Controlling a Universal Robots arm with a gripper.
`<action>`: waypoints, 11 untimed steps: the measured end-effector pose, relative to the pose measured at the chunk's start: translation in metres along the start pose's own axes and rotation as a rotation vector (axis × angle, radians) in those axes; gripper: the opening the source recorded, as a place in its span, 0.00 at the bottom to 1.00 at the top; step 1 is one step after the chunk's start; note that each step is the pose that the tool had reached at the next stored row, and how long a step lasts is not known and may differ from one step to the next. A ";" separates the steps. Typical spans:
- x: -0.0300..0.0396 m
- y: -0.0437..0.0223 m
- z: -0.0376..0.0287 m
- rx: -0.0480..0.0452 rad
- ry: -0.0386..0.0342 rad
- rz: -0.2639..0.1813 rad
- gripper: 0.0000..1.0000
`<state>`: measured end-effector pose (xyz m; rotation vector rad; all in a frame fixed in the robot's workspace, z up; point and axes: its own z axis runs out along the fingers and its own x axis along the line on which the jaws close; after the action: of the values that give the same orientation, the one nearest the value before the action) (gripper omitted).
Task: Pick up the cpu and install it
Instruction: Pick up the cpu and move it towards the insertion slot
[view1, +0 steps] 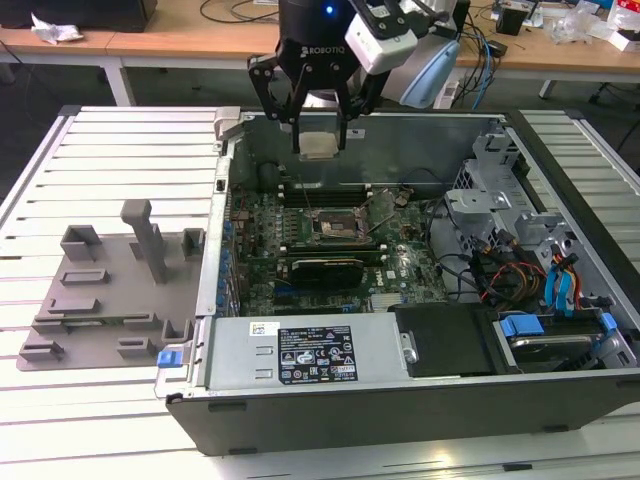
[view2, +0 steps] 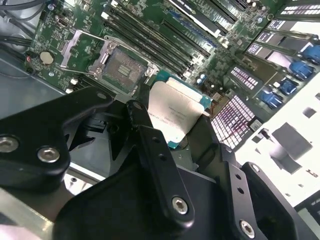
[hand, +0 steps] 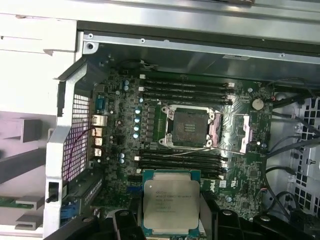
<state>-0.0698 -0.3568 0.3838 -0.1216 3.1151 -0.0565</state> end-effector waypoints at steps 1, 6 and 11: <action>-0.0012 0.0007 0.0018 0.0001 0.0002 0.000 0.55; -0.0049 0.0033 0.0102 -0.0001 0.0008 0.000 0.55; -0.0066 0.0046 0.0156 0.0000 0.0011 0.000 0.55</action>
<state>-0.0632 -0.3523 0.3682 -0.1218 3.1162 -0.0566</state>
